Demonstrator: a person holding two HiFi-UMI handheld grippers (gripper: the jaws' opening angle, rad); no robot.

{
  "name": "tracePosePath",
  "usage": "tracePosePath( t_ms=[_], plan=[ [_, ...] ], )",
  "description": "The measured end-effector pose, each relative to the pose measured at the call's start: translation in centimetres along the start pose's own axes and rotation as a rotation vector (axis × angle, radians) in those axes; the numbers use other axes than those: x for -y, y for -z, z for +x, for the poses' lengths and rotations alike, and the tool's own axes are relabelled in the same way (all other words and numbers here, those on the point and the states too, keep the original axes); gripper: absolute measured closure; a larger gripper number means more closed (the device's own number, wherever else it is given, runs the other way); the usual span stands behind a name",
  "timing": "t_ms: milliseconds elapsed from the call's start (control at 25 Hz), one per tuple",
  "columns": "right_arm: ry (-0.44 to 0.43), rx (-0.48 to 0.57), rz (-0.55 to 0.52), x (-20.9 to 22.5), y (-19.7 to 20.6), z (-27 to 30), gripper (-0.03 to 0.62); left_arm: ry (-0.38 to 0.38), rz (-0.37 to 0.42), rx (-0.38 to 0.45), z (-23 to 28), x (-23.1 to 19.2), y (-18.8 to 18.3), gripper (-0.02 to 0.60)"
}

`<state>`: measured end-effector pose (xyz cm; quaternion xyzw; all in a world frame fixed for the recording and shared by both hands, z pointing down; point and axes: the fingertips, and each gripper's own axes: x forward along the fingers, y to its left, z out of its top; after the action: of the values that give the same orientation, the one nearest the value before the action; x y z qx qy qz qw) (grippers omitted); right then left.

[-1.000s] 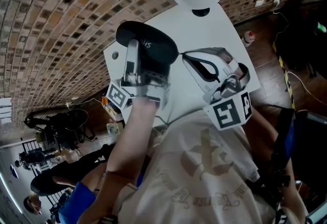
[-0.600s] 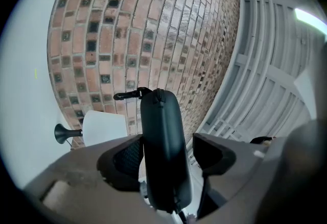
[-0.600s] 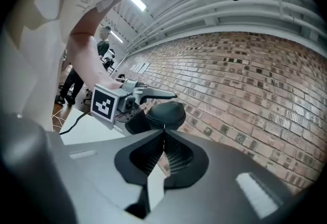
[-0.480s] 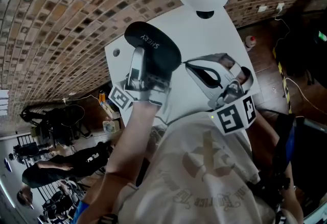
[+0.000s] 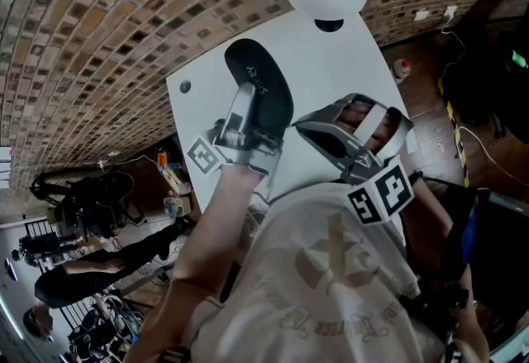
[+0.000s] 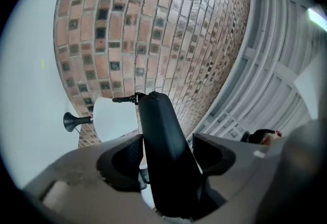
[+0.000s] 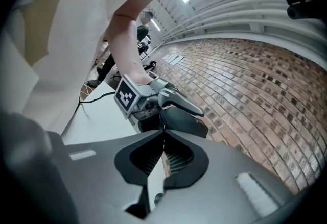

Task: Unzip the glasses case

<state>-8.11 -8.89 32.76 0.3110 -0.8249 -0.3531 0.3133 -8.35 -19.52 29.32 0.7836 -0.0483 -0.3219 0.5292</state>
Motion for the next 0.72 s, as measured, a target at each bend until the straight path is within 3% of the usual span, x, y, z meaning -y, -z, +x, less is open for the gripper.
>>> tracePosePath(
  t_ms=[200,520,720],
  plan=[
    [-0.034,0.013,0.038,-0.6,0.5,0.3,0.585,-0.027,-0.022,-0.026,-0.3,-1.1,0.3,0.282],
    [0.034,0.097,0.358,1.6,1.7,-0.7,0.585,0.064,0.006,-0.023,-0.6,0.8,-0.3,0.328],
    [0.042,0.090,0.359,1.8,1.8,-1.0,0.585,0.074,0.062,-0.057,-0.9,1.7,-0.1,0.351]
  ],
)
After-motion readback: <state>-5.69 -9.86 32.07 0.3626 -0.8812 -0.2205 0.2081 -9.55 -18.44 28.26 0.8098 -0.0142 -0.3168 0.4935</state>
